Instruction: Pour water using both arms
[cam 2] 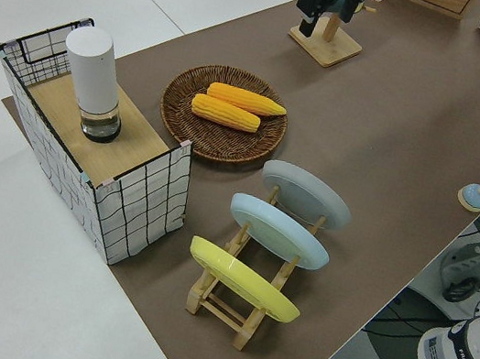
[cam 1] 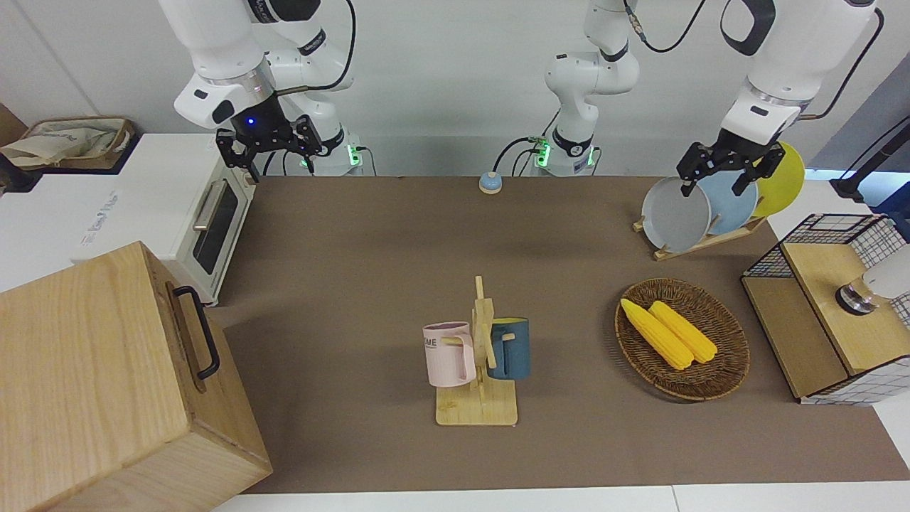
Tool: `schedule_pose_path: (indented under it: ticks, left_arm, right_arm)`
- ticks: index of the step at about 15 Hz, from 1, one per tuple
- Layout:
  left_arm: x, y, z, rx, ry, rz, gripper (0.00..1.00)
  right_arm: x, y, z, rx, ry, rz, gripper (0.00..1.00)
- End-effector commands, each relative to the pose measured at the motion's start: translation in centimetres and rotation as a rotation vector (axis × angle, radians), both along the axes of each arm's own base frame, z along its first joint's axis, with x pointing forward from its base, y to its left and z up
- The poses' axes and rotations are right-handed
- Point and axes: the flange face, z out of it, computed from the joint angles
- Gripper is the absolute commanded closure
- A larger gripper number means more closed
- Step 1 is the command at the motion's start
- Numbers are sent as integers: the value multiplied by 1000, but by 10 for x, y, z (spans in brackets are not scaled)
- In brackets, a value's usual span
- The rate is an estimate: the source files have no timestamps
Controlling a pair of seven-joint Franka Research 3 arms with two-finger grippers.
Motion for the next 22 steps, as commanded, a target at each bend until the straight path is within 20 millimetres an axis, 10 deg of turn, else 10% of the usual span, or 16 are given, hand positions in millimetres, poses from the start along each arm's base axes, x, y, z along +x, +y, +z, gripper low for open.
schedule_pose_path:
  ticks: [1,9,13,22]
  left_arm:
    - [-1,47,-5,7,-6,-46,5]
    - [-10,175,-17,-13,-64,-61,9]
    - [-17,234,-25,-32,-149,-45,9]
    - [-7,301,-41,-23,-426,7,9]
  right_arm:
    - [-5,23,-16,6,-26,-9,9]
    - [-14,122,-84,29,-138,-14,9]
    - [-3,135,-107,52,-207,11,9]
    - [48,167,-163,-23,-396,202,11]
